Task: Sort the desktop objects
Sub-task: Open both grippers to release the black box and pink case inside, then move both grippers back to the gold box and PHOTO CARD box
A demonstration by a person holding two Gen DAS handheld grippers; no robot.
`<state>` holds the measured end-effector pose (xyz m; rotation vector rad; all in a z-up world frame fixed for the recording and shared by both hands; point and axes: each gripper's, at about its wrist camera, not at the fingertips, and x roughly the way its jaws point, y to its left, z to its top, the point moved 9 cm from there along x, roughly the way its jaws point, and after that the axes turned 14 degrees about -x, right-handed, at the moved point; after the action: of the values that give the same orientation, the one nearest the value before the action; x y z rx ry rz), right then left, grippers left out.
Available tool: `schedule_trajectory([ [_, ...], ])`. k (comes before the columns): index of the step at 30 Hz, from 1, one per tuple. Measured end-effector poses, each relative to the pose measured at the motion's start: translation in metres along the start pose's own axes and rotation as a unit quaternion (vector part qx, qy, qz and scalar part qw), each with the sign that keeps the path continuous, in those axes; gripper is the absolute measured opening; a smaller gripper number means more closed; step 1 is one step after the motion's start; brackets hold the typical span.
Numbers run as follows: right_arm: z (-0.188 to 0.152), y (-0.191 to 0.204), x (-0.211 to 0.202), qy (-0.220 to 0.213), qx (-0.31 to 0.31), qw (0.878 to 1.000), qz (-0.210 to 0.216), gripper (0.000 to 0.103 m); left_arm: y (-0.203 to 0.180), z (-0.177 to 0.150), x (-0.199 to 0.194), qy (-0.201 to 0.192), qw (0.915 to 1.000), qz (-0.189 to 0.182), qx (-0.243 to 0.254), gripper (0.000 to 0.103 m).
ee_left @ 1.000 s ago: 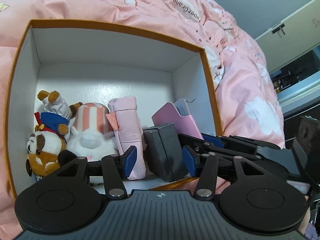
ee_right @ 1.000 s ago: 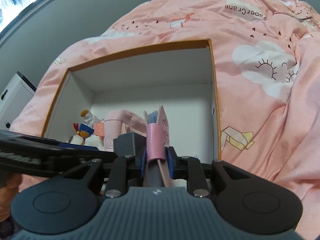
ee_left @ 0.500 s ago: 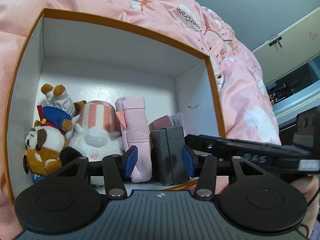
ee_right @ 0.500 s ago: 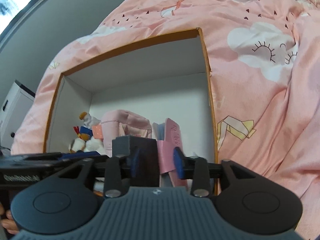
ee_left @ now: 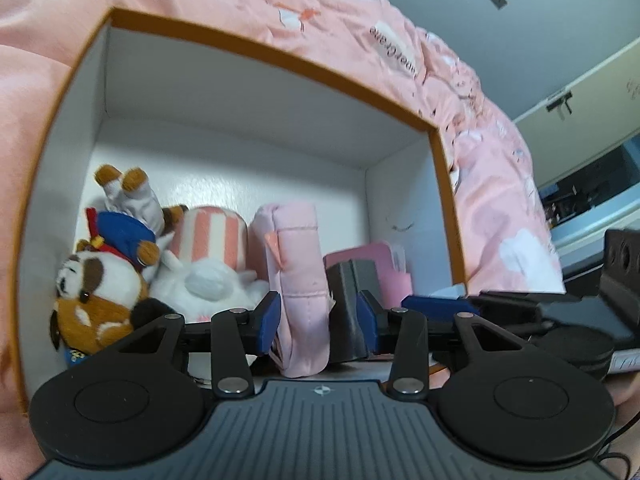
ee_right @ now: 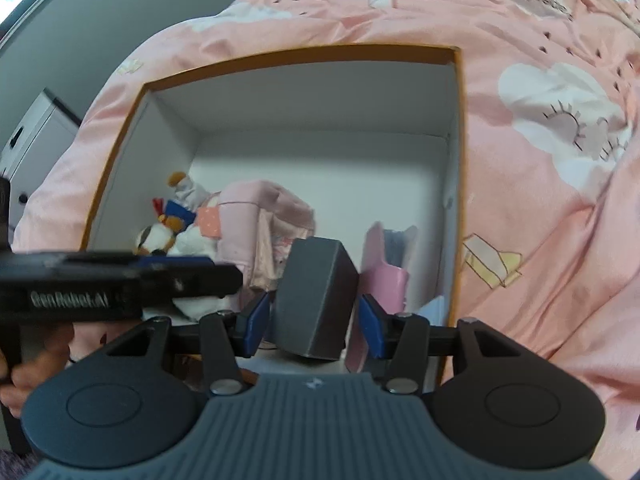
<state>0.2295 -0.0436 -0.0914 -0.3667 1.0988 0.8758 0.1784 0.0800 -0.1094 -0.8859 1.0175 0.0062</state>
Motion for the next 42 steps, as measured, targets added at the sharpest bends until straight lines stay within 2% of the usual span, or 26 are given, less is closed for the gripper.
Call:
schedule_trajectory([
  [3,0.004,0.007,0.002,0.0,-0.013,1.0,-0.002,0.05,-0.001,0.002,0.001,0.002,1.0,-0.003,-0.004,0.047],
  [4,0.004,0.007,0.004,0.004,-0.018,1.0,-0.01,0.043,-0.001,0.003,0.003,0.0,1.0,0.001,-0.003,0.044],
  [5,0.003,0.007,0.007,0.008,-0.023,1.0,-0.016,0.031,-0.001,0.003,0.004,-0.001,1.0,0.003,0.0,0.042],
  [6,0.002,0.007,0.01,0.013,-0.026,0.999,-0.019,0.028,-0.002,0.002,0.006,-0.001,1.0,0.004,0.002,0.042],
  [11,-0.003,0.004,0.012,0.015,-0.016,1.0,-0.008,0.028,-0.006,-0.001,0.018,0.015,0.9998,0.006,0.013,0.032],
  [16,-0.006,0.006,0.011,0.003,-0.009,1.0,-0.009,0.029,-0.006,-0.006,0.016,0.014,0.9992,0.025,0.028,0.03],
  [20,-0.006,0.012,-0.001,-0.038,-0.02,0.998,-0.041,0.029,-0.012,-0.009,0.004,-0.009,0.9981,0.036,0.048,0.03],
  [24,-0.011,0.021,-0.025,-0.097,-0.019,0.994,-0.05,0.033,-0.024,-0.016,-0.011,-0.032,0.9949,0.045,0.084,0.03],
  [25,-0.013,0.024,-0.032,-0.114,-0.02,0.992,-0.055,0.036,-0.029,-0.019,-0.016,-0.039,0.9937,0.045,0.095,0.03],
  [29,-0.027,0.033,-0.053,-0.161,-0.017,0.984,-0.072,0.036,-0.044,-0.032,-0.029,-0.054,0.9872,0.054,0.14,0.03],
  [34,-0.048,0.044,-0.073,-0.205,-0.005,0.975,-0.091,0.036,-0.068,-0.059,-0.046,-0.078,0.9707,0.058,0.22,0.03],
  [39,-0.072,0.05,-0.084,-0.216,-0.01,0.97,-0.11,0.036,-0.081,-0.086,-0.052,-0.084,0.9585,0.071,0.263,0.03],
  [42,-0.087,0.051,-0.084,-0.21,-0.01,0.971,-0.117,0.036,-0.08,-0.097,-0.05,-0.075,0.9568,0.079,0.27,0.03],
])
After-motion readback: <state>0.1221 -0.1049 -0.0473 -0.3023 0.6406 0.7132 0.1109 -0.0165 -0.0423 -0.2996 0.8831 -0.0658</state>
